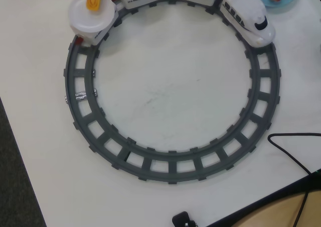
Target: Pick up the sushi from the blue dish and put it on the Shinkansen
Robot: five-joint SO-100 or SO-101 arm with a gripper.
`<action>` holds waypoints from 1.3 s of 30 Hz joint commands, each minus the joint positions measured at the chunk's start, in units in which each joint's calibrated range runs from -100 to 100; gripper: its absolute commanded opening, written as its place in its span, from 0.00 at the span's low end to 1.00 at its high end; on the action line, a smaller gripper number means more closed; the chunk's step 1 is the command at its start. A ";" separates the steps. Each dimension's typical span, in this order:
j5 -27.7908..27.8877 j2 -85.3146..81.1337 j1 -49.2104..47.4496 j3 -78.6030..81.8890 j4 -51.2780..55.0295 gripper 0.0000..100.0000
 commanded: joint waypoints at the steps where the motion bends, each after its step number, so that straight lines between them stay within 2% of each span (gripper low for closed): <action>1: 0.15 -0.18 -0.23 -0.34 0.12 0.31; 27: -0.22 -0.18 -0.23 -0.25 -0.56 0.31; 31: 1.04 -0.26 1.18 -0.34 -0.56 0.31; 33: 3.45 -0.10 1.27 -1.96 -0.56 0.31; 39: 3.50 2.91 1.09 -16.59 3.38 0.31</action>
